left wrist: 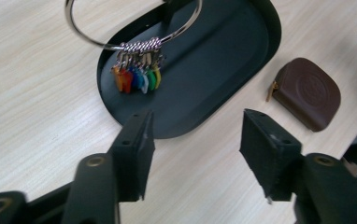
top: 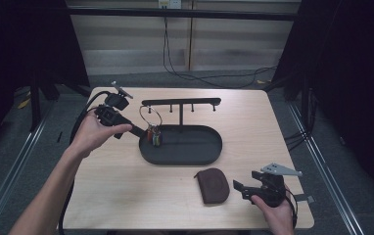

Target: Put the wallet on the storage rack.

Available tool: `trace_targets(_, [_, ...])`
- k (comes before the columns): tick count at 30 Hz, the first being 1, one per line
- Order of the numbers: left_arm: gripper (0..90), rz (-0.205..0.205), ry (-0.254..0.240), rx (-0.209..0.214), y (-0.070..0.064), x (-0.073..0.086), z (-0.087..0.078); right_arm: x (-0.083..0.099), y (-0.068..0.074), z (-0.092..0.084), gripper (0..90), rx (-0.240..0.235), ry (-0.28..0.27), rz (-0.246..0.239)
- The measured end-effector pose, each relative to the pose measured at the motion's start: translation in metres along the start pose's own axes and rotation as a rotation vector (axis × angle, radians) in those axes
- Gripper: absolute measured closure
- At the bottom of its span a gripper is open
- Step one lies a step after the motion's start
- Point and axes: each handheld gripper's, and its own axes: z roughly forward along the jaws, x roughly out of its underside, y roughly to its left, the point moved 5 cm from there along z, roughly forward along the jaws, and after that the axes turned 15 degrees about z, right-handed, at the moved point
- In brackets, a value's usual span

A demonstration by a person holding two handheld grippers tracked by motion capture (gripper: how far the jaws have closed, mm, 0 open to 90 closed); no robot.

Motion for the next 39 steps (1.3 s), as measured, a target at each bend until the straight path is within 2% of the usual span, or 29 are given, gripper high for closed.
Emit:
trace_targets(2, [42.3, 0.006, -0.014, 0.000, -0.002, 0.007, 0.001, 0.000, 0.000, 0.000, 15.2, 0.000, 0.000, 0.003])
trace_targets(5, [38.3, -0.006, -0.060, 0.004, -0.004, 0.019, 0.000, 0.000, 0.000, -0.001, 15.2, 0.000, -0.001, 0.003])
trace_targets(6, [38.1, -0.004, -0.064, -0.009, -0.005, 0.022, 0.001, 0.000, 0.000, 0.000, 15.2, 0.001, 0.000, 0.004])
trace_targets(10, [34.9, 0.039, -0.090, -0.034, -0.009, 0.038, 0.002, 0.000, 0.000, 0.000, 15.2, 0.003, 0.000, 0.005])
trace_targets(11, [34.6, 0.043, -0.100, -0.027, -0.011, 0.043, 0.004, 0.000, 0.000, -0.001, 15.2, 0.003, 0.000, 0.004])
trace_targets(13, [29.9, 0.030, -0.118, -0.021, -0.014, 0.052, 0.007, 0.000, 0.000, -0.001, 15.2, 0.001, -0.002, 0.006])
trace_targets(16, [28.2, 0.023, -0.127, -0.030, -0.015, 0.066, 0.013, 0.000, -0.001, 0.000, 15.6, 0.006, 0.002, 0.011])
trace_targets(18, [27.1, -0.006, -0.118, -0.050, -0.015, 0.075, 0.016, 0.001, -0.002, 0.001, 16.9, 0.029, 0.009, 0.013])
trace_targets(19, [26.4, -0.034, -0.113, -0.064, -0.015, 0.080, 0.017, 0.002, -0.003, 0.001, 17.0, 0.038, 0.016, 0.016])
trace_targets(20, [25.1, -0.057, -0.126, -0.070, -0.016, 0.086, 0.019, 0.002, -0.004, 0.001, 17.0, 0.033, 0.017, 0.018])
trace_targets(24, [21.8, -0.081, -0.155, -0.057, -0.020, 0.105, 0.024, 0.001, -0.005, 0.000, 17.0, 0.037, 0.009, 0.023])
trace_targets(26, [20.1, -0.072, -0.161, -0.062, -0.022, 0.114, 0.027, 0.001, -0.004, 0.000, 17.1, 0.039, 0.008, 0.021])
trace_targets(27, [17.7, -0.068, -0.145, -0.067, -0.024, 0.119, 0.029, 0.001, -0.004, 0.000, 17.2, 0.035, 0.005, 0.016])
trace_targets(28, [15.5, -0.078, -0.137, -0.069, -0.025, 0.124, 0.031, 0.000, -0.004, 0.000, 17.5, 0.034, 0.002, 0.017])
trace_targets(31, [15.9, -0.090, -0.155, -0.066, -0.031, 0.136, 0.035, -0.001, -0.005, -0.003, 19.3, 0.035, -0.015, 0.032])
trace_targets(34, [16.1, -0.046, -0.160, -0.051, -0.040, 0.147, 0.038, -0.002, -0.006, -0.003, 20.0, 0.042, -0.011, 0.038])
trace_targets(35, [16.1, -0.047, -0.159, -0.045, -0.042, 0.151, 0.039, -0.003, -0.006, -0.004, 19.9, 0.043, -0.010, 0.043])
trace_targets(37, [16.2, -0.042, -0.211, -0.053, -0.048, 0.159, 0.040, -0.005, -0.004, -0.005, 19.5, 0.026, -0.014, 0.045])
trace_targets(39, [16.2, -0.051, -0.260, -0.070, -0.050, 0.166, 0.039, -0.008, -0.002, -0.007, 19.0, 0.035, -0.019, 0.044])
